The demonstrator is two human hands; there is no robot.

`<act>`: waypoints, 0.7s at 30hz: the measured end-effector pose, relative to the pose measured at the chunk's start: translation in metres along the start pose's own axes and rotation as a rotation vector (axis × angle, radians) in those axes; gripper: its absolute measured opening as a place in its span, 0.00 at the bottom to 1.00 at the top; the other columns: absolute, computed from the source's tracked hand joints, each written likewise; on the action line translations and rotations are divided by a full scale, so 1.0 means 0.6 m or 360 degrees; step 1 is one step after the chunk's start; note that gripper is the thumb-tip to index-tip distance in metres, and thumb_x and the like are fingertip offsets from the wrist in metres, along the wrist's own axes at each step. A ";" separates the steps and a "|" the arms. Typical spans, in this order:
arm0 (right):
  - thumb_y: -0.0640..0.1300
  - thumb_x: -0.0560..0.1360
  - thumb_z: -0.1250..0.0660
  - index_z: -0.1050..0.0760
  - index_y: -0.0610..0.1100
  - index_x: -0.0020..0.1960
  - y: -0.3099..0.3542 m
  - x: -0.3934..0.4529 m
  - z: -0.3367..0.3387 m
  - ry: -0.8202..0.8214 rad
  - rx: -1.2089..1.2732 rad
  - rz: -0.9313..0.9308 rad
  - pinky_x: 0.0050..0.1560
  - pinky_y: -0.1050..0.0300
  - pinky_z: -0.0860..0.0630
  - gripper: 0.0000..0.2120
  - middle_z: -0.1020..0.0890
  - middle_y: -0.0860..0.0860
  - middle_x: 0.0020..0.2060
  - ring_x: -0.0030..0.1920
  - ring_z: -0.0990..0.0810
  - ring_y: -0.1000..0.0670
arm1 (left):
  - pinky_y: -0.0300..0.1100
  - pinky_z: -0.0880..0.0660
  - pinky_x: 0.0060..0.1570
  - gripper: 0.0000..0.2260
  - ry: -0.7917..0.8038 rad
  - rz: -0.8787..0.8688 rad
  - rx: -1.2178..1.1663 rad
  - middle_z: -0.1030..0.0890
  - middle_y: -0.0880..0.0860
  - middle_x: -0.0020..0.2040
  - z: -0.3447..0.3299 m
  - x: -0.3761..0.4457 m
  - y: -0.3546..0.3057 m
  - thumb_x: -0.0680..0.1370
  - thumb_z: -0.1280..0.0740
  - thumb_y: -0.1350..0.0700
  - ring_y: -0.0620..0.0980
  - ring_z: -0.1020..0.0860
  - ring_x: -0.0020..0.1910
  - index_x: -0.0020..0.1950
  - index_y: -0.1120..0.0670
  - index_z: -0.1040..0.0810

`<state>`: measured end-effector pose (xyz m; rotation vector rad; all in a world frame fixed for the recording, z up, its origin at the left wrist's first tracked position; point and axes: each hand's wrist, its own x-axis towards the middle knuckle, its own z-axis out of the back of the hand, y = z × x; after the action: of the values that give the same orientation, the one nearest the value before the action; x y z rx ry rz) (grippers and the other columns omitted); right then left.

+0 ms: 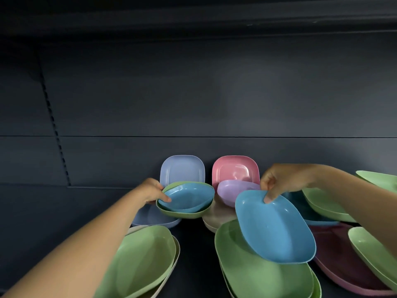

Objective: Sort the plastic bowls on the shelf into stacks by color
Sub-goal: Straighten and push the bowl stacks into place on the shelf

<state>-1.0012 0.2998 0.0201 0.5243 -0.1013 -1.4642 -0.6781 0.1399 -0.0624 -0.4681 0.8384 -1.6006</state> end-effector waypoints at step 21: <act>0.43 0.79 0.37 0.23 0.37 0.50 0.006 0.053 -0.009 -0.0315 0.0381 0.0058 0.48 0.56 0.26 0.09 0.19 0.48 0.41 0.41 0.22 0.51 | 0.38 0.30 0.32 0.12 -0.0445 -0.0158 0.0244 0.26 0.54 0.29 0.013 -0.012 -0.019 0.72 0.29 0.57 0.51 0.27 0.24 0.30 0.57 0.26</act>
<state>-0.9920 0.2710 0.0087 0.5664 -0.4450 -1.4742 -0.6789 0.1452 -0.0476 -0.6144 0.4841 -1.6298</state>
